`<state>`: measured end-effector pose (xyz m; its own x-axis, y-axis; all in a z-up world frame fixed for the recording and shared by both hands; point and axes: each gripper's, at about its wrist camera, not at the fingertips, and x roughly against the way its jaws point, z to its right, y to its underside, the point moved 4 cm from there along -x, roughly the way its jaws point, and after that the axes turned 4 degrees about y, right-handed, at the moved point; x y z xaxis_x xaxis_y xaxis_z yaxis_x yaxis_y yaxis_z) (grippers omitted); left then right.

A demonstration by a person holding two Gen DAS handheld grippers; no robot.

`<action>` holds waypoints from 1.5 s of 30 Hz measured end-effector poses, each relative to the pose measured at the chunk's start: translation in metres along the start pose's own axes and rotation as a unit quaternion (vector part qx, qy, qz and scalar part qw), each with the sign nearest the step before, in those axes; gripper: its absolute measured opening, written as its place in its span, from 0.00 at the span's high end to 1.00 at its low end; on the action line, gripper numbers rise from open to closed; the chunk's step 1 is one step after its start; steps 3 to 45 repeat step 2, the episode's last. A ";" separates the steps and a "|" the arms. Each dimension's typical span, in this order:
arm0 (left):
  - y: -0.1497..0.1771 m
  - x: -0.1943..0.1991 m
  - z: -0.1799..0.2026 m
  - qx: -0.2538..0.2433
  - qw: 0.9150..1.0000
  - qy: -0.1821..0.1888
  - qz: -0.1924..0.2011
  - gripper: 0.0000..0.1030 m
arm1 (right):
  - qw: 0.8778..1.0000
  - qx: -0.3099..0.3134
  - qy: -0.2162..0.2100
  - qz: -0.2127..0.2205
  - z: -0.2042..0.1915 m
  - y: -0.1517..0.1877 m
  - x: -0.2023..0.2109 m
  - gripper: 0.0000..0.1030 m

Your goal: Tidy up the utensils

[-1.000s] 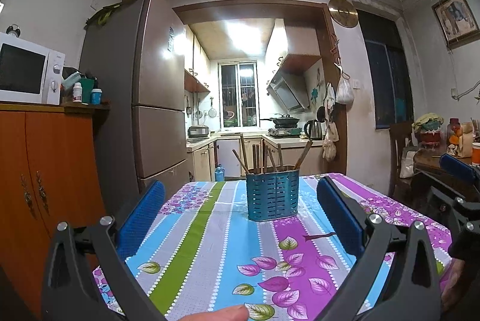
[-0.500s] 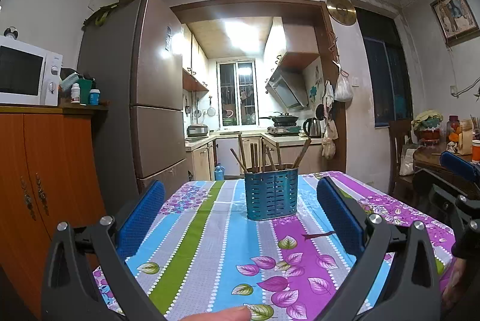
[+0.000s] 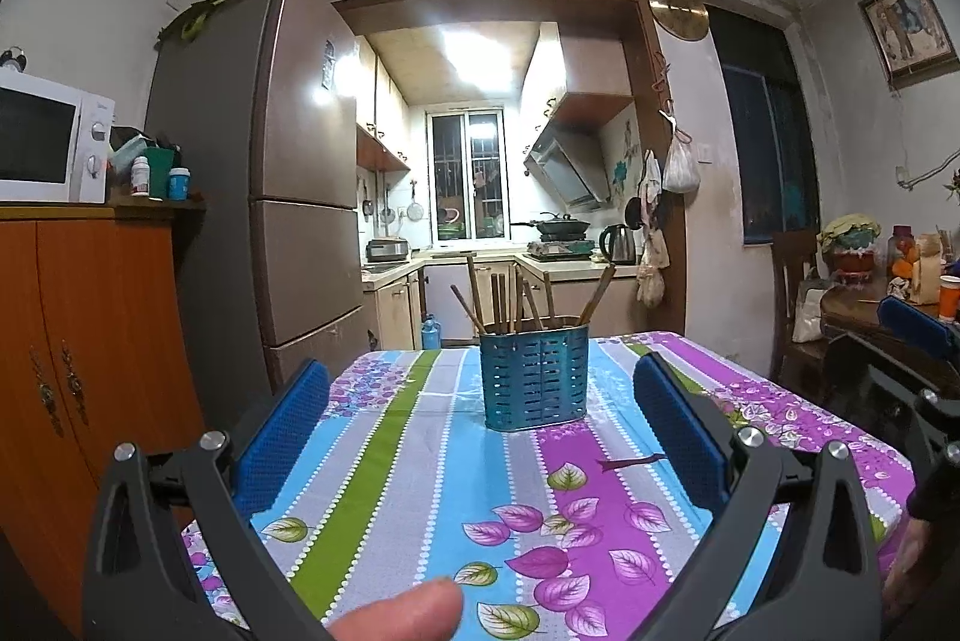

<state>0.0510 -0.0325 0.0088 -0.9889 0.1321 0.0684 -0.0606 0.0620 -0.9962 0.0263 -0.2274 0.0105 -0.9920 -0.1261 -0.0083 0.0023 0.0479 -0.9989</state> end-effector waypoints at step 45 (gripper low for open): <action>0.000 -0.001 0.001 -0.002 1.000 0.000 0.000 0.05 | 1.000 0.000 0.001 0.000 0.001 0.000 -0.001 0.04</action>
